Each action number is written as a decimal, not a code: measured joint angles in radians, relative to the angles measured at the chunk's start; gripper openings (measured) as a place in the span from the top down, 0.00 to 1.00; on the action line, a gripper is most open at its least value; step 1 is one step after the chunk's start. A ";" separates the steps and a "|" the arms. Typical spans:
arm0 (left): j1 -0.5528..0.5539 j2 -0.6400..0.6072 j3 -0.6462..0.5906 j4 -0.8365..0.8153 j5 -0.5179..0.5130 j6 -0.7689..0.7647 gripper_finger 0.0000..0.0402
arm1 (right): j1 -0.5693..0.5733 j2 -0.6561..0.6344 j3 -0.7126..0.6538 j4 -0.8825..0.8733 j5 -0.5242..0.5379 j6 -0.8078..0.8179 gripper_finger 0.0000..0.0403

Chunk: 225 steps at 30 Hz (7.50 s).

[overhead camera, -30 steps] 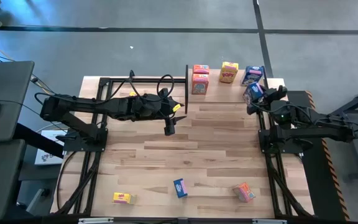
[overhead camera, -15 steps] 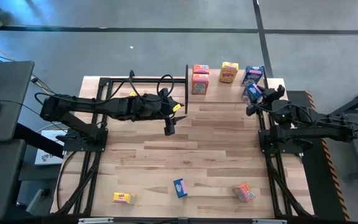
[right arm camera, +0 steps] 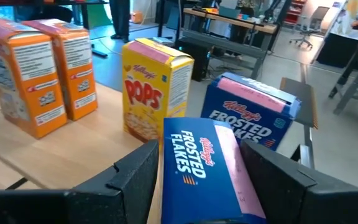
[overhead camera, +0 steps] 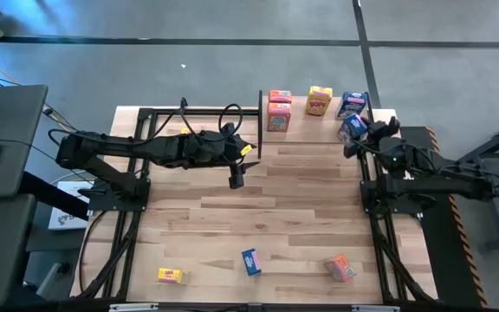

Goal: Stack cereal on shelf
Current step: Put the top blue cereal box on the shelf aligned with the other blue cereal box

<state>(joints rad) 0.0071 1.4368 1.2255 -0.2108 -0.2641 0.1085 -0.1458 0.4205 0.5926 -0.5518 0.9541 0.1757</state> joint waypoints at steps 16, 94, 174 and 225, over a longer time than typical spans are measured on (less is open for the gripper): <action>0.000 0.000 0.000 0.000 0.000 0.000 0.46 | -0.148 0.111 0.000 0.124 -0.122 -0.073 0.45; 0.000 0.000 0.000 -0.002 0.000 0.000 0.46 | 0.048 0.299 0.343 -0.243 -0.480 0.423 0.45; 0.000 0.000 0.000 -0.002 -0.001 0.027 0.46 | -0.122 0.470 0.341 -0.634 -0.327 0.670 0.45; 0.000 0.000 0.000 -0.027 -0.001 0.062 0.46 | -0.190 0.578 0.341 -0.518 -0.339 0.635 0.45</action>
<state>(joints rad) 0.0072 1.4364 1.2259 -0.2373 -0.2647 0.1701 -0.3363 0.9982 0.9337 -1.0703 0.6149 0.8111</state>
